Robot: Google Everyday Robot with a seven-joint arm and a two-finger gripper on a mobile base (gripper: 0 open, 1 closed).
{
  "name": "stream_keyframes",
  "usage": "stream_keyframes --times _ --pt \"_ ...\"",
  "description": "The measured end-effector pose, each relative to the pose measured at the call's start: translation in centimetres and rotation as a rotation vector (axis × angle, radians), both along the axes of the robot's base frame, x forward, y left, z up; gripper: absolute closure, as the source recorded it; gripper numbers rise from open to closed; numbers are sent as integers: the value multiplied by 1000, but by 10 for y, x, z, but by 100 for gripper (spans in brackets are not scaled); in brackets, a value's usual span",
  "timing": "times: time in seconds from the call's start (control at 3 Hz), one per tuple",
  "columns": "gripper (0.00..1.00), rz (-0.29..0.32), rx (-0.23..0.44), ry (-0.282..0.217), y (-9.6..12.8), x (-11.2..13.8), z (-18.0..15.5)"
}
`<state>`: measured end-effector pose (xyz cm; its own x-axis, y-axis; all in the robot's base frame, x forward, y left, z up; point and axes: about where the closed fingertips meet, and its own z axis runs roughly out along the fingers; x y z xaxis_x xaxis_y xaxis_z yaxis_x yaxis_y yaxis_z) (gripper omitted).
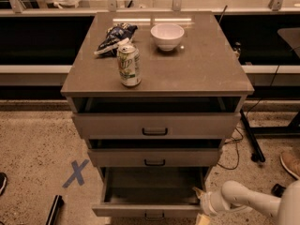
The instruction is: Open bottom drawer
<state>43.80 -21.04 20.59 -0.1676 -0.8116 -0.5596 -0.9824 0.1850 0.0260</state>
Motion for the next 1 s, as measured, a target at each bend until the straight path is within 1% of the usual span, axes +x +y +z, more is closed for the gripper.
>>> stream_keyframes --times 0.33,0.67,1.0 --pt "0 89 107 -71 9 -16 44" --pt "0 178 185 -177 11 -36 92" --pt "0 178 185 -177 11 -36 92"
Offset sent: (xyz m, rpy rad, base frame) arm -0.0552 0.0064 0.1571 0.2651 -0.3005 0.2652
